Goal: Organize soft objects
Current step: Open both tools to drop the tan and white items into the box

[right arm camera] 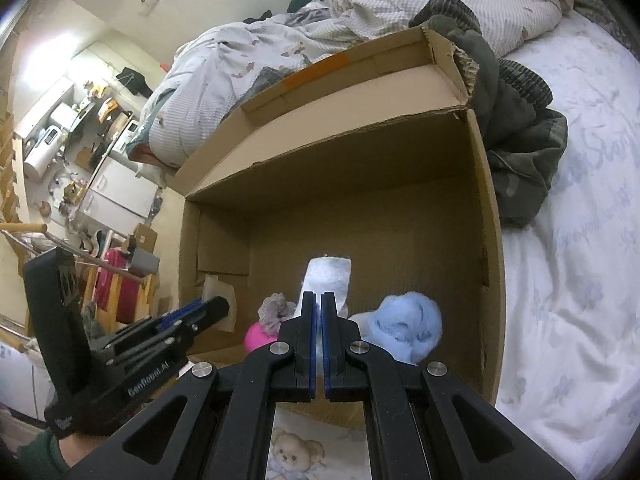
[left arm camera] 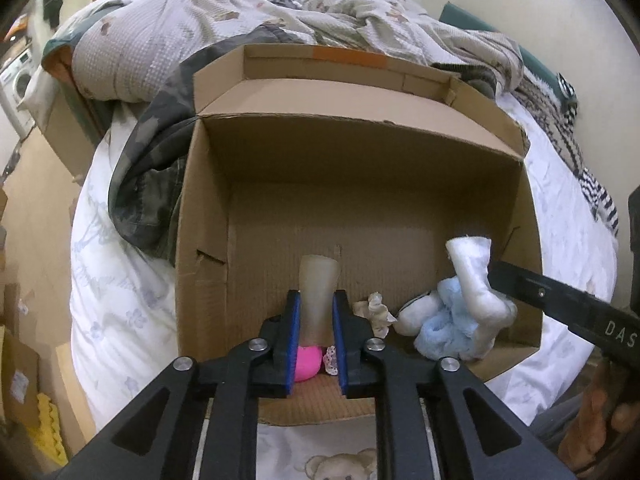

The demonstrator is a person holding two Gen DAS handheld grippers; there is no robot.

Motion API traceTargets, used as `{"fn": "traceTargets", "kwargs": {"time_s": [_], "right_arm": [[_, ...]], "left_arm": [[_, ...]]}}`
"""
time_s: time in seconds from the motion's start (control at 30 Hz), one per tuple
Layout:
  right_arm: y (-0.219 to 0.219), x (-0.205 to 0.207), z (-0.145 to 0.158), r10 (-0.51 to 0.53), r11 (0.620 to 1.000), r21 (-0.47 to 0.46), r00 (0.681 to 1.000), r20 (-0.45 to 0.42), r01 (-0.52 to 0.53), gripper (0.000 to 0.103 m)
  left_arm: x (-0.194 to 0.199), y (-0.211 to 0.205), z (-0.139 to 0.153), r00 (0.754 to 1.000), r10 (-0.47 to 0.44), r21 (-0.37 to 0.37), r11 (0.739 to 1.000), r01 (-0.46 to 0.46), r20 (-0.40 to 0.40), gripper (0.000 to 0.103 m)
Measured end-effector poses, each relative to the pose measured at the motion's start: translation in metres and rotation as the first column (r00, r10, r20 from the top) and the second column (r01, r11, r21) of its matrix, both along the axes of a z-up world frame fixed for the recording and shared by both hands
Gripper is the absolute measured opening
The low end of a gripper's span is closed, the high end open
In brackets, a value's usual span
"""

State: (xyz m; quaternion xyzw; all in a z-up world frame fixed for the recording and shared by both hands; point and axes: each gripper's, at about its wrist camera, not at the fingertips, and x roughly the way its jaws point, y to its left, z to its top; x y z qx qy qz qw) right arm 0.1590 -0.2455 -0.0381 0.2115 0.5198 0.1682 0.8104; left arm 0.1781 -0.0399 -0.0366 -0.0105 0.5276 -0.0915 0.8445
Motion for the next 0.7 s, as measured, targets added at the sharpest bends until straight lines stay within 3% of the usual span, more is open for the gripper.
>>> {"fn": "traceTargets", "kwargs": {"time_s": [0.13,0.27,0.3,0.4,0.43,0.7], "right_arm": [[0.0006,0.0005,-0.0032,0.004,1.0,-0.015,1.0,-0.007,-0.004,0.004],[0.0035,0.005,-0.0051,-0.004,1.0,-0.02,1.0,-0.02,0.003,0.004],[0.003,0.0054,-0.0059,-0.005,1.0,-0.023,1.0,-0.022,0.004,0.005],[0.0041,0.0074,-0.0075,-0.004,1.0,-0.023,1.0,-0.03,0.003,0.005],[0.0039,0.0073,-0.008,-0.003,1.0,-0.025,1.0,-0.031,0.002,0.005],[0.0049,0.0052,-0.0092,0.006,1.0,-0.027,0.999,-0.038,-0.007,0.005]], "left_arm": [[0.0024,-0.0006,-0.0036,1.0,0.009,0.001,1.0,-0.009,-0.027,0.025],[0.0018,-0.0019,-0.0053,0.999,0.009,-0.007,1.0,-0.009,-0.045,0.027],[0.002,-0.0029,-0.006,0.999,0.007,-0.005,1.0,-0.007,-0.05,0.031],[0.0013,-0.0057,-0.0062,0.999,0.006,0.018,1.0,-0.005,-0.052,0.058],[0.0004,-0.0058,-0.0046,0.999,0.011,0.027,1.0,-0.01,-0.038,0.061],[0.0001,-0.0033,-0.0019,1.0,0.023,0.038,0.999,-0.022,-0.02,0.061]]}}
